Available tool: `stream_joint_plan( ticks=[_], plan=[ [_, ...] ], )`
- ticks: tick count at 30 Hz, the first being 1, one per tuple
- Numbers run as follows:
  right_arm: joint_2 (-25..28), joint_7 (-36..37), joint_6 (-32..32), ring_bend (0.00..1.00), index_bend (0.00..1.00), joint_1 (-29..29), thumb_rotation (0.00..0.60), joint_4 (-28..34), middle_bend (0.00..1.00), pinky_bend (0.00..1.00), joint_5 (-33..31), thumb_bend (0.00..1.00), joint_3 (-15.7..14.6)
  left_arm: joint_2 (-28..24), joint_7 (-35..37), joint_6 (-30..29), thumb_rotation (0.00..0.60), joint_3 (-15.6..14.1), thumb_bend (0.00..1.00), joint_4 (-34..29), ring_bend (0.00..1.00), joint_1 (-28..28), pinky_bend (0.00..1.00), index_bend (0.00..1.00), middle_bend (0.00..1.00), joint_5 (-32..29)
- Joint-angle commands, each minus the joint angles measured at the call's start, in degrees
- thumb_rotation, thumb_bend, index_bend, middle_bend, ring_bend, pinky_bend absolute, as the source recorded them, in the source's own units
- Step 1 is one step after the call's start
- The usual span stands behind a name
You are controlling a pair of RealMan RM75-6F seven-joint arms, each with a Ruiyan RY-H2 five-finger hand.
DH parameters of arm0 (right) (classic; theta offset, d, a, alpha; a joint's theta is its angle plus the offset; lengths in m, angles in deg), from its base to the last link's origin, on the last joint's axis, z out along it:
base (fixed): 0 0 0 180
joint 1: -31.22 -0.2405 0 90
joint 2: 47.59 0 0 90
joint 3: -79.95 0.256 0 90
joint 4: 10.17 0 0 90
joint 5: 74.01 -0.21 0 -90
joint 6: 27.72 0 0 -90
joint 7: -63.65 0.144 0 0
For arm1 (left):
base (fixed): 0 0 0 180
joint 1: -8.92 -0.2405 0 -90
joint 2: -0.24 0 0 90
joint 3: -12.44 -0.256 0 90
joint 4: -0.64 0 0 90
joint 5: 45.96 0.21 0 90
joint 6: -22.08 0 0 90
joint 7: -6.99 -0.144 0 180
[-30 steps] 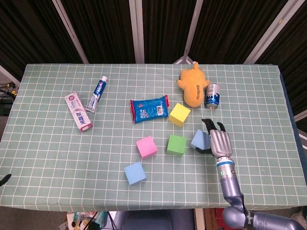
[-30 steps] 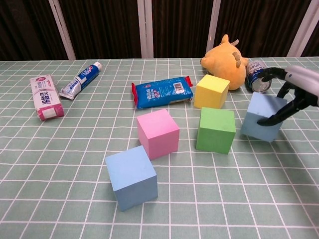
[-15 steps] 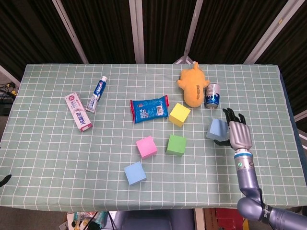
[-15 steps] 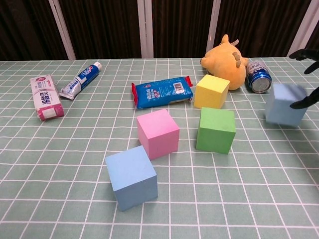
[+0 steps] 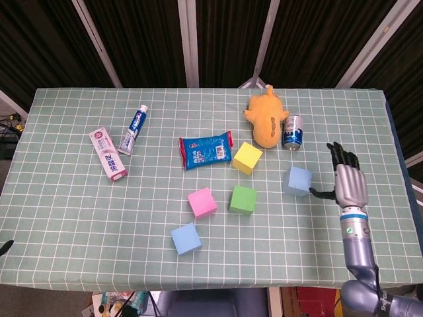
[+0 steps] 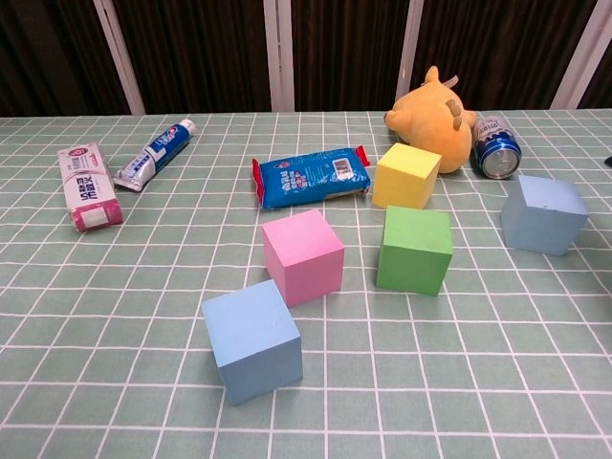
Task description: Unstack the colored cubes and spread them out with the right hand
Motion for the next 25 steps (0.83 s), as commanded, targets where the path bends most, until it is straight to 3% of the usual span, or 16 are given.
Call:
stream_joint_plan(
  ticks=[1, 8, 14, 21, 25],
  plan=[
    [4.0, 6.4, -5.3, 0.1, 0.0, 5.7, 0.6, 0.5, 0.0, 0.0, 8.5, 0.04, -2.4, 0.2, -0.3, 0.1, 0.6, -0.1, 0.12, 0.0, 0.0, 0.1, 0.0, 0.24, 0.0, 0.2],
    [5.5, 11.2, -14.0, 0.1, 0.0, 13.8, 0.6, -2.9, 0.0, 0.0, 23.4, 0.03, -11.1, 0.7, -1.7, 1.2, 0.6, -0.4, 0.12, 0.0, 0.0, 0.7, 0.0, 0.24, 0.0, 0.3],
    [4.5, 8.3, -18.4, 0.09, 0.0, 17.9, 0.6, -6.5, 0.0, 0.0, 33.2, 0.03, -17.8, 0.5, -1.7, 1.5, 0.6, -0.5, 0.12, 0.1, 0.0, 0.7, 0.0, 0.23, 0.0, 0.1],
    [6.3, 4.3, -18.4, 0.06, 0.0, 19.0, 0.6, -6.7, 0.0, 0.0, 38.8, 0.03, -20.6, 0.4, -1.1, 1.3, 0.6, -0.6, 0.12, 0.5, 0.0, 0.7, 0.0, 0.22, 0.0, 0.7],
    [8.8, 4.0, -15.0, 0.04, 0.0, 18.7, 0.6, -4.6, 0.0, 0.0, 39.6, 0.03, -22.5, 0.5, -1.6, 1.6, 0.6, -0.7, 0.12, 0.8, 0.0, 0.9, 0.0, 0.22, 0.0, 0.9]
  ],
)
